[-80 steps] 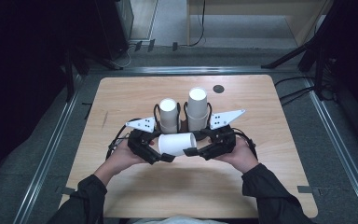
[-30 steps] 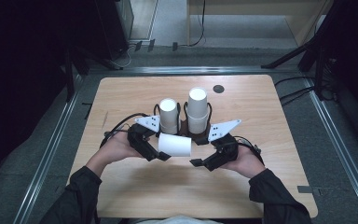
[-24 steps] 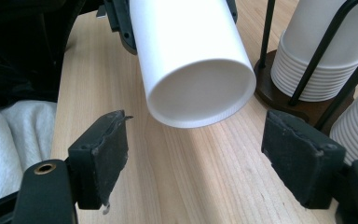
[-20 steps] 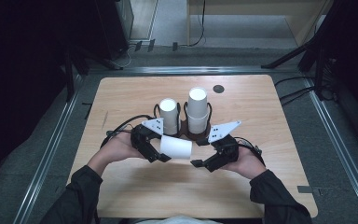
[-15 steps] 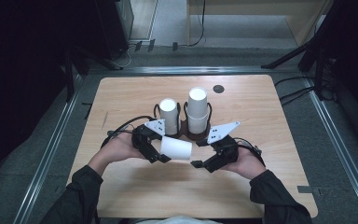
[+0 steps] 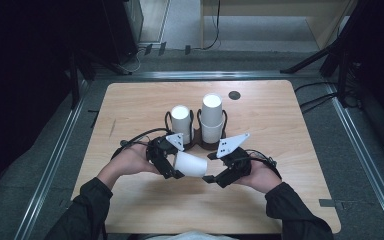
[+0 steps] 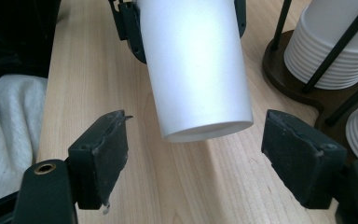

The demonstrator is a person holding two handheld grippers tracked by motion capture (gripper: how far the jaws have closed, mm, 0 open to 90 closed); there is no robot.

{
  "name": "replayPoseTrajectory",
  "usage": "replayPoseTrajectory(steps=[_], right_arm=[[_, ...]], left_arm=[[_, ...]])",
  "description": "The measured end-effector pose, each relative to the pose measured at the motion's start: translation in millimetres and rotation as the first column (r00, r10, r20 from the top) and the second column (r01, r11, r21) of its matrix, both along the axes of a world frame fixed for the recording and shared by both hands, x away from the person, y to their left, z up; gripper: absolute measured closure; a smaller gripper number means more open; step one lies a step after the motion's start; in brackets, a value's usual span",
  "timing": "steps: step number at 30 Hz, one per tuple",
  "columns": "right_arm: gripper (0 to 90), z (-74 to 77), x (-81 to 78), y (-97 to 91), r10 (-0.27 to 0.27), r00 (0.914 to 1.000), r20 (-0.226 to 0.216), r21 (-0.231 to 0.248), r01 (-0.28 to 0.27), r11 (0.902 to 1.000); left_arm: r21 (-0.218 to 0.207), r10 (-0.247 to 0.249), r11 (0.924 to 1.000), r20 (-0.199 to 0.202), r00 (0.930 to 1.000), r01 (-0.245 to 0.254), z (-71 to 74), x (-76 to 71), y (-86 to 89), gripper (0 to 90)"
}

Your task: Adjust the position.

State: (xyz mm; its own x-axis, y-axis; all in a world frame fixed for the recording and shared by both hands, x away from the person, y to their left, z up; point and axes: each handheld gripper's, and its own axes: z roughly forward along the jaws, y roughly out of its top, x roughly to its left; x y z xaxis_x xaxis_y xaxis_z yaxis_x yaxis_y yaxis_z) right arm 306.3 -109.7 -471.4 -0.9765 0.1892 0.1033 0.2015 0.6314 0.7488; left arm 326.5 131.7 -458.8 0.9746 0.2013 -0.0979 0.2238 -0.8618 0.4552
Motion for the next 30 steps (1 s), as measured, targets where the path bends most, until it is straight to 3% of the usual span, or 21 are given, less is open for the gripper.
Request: replayPoseTrajectory(steps=[10, 14, 30], right_arm=[[22.8, -5.7, -1.1, 10.5, 0.026, 0.9996, 0.005, -0.035, -0.026, 0.9991], [22.8, -7.1, 0.0, 14.9, 0.039, 0.9992, 0.003, -0.036, -0.039, 0.9986], [26.2, -14.2, 0.5, 38.8, 0.117, 0.9931, -0.007, -0.08, -0.117, 0.9899]], left_arm=[[0.035, -0.029, 0.999, -0.001, 0.9996, 0.029, -3.0, -5.2, -9.2, 20.3], [0.03, -0.043, 0.9986, -0.025, 0.9988, 0.044, -3.6, -8.4, -10.9, 20.1], [0.053, -0.001, 0.9986, -0.017, 0.9999, 0.002, -7.9, -16.6, -8.6, 20.0]])
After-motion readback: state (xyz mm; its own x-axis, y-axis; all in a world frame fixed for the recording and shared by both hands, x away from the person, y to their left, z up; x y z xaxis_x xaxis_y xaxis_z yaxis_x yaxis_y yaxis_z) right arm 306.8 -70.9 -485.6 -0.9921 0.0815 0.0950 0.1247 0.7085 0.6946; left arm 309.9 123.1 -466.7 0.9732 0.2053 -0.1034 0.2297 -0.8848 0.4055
